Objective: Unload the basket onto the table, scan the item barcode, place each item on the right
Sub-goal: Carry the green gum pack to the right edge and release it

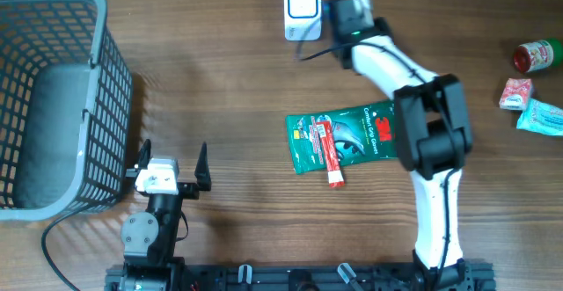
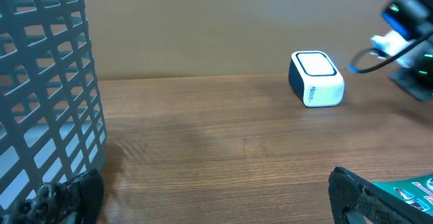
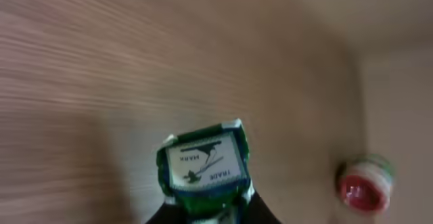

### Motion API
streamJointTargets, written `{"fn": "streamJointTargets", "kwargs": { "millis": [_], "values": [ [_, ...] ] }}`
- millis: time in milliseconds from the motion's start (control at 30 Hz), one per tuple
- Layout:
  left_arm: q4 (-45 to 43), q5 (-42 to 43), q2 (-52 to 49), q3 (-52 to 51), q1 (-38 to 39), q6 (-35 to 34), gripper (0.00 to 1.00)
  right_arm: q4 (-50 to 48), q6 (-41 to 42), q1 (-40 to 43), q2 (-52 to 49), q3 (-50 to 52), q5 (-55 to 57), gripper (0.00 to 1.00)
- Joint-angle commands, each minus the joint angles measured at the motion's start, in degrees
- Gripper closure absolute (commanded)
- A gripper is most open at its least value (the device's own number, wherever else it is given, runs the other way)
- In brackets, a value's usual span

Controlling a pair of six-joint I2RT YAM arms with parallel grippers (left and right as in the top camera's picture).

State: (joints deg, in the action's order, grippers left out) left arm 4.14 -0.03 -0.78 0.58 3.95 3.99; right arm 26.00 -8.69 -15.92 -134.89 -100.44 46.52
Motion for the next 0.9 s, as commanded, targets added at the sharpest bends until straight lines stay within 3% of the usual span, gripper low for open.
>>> {"fn": "streamJointTargets", "kwargs": {
  "millis": [0,267,567,667,800,833,867],
  "values": [
    [0.15,0.87,0.5,-0.26,-0.22,-0.33,0.0,4.22,11.89,7.34,2.25,-0.31,-9.81,0.96],
    [0.15,0.87,0.5,-0.26,-0.22,-0.33,0.0,7.65,16.17,26.6,2.25,-0.31,-17.49,0.96],
    [0.15,0.87,0.5,-0.26,-0.22,-0.33,0.0,7.08,16.22,39.78,2.25,-0.39,-18.38,0.92],
    [0.15,0.87,0.5,-0.26,-0.22,-0.33,0.0,8.28,16.46,41.97,2.78,-1.9,-19.54,0.73],
    [0.15,0.87,0.5,-0.26,-0.22,-0.33,0.0,11.82,20.79,41.81,5.97,-4.39,-22.95,0.18],
    [0.15,0.87,0.5,-0.26,-0.22,-0.33,0.0,12.48,21.38,41.38,7.85,-4.74,-26.62,0.06],
    [0.15,0.87,0.5,-0.26,-0.22,-0.33,0.0,12.55,21.33,40.89,9.57,-4.74,-30.38,0.0]
  ]
}}
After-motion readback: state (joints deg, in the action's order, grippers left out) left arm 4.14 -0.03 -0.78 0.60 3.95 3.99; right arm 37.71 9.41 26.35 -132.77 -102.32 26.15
